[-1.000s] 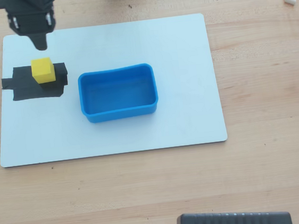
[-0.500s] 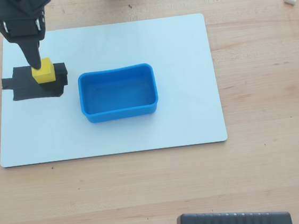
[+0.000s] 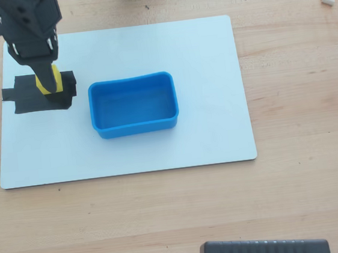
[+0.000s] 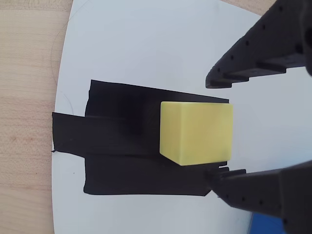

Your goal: Pick up yellow cube and drop it in the blue rectangular bin

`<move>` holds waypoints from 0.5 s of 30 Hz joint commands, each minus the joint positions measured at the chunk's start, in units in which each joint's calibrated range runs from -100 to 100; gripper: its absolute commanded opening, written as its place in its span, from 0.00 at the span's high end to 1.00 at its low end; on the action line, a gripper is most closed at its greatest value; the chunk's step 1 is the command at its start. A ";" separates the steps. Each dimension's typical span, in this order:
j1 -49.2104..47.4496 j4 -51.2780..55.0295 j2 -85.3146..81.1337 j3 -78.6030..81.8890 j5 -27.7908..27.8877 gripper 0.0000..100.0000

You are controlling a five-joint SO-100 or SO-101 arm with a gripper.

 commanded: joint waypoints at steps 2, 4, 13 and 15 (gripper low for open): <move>0.01 -1.78 1.90 -5.36 -0.24 0.71; 0.10 -2.36 2.92 -5.36 -0.24 0.72; 0.18 -2.61 5.06 -6.45 -0.39 0.92; 0.10 -1.70 4.41 -6.81 -1.17 0.92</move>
